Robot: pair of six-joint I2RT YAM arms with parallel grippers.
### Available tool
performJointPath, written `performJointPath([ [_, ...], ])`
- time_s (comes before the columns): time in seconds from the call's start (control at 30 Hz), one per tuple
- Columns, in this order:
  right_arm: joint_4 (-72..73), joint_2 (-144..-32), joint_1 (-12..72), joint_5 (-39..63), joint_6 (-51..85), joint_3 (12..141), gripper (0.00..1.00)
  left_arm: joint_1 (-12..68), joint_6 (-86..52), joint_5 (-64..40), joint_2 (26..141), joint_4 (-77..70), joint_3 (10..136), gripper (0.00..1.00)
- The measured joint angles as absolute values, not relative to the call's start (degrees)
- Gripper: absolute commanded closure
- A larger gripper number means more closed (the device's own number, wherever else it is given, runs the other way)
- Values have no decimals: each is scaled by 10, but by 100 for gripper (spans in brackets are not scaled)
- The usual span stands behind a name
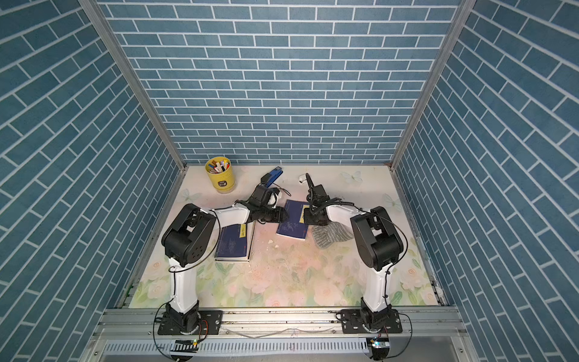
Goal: Wipe the cover of the book
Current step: Move the book to the center of the board.
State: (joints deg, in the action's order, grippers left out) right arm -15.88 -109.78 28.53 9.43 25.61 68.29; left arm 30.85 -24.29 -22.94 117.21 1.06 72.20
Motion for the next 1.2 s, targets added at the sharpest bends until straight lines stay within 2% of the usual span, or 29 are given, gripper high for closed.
performJointPath([
  [0.17,-154,-1099,281,114,268,680,79,309,-251,-232,1172,-5,714,55],
  [0.67,-181,-1028,320,100,268,604,79,352,-282,-209,1081,-25,590,55],
  [0.8,-211,-1013,336,94,267,594,64,356,-288,-209,1072,-29,578,52],
  [0.83,-222,-1009,338,90,266,594,58,357,-287,-208,1072,-30,578,48],
  [1.0,-277,-966,343,43,251,594,40,362,-278,-207,1072,-31,585,29],
  [1.2,-320,-894,319,-7,220,601,29,362,-262,-194,1068,-17,607,18],
])
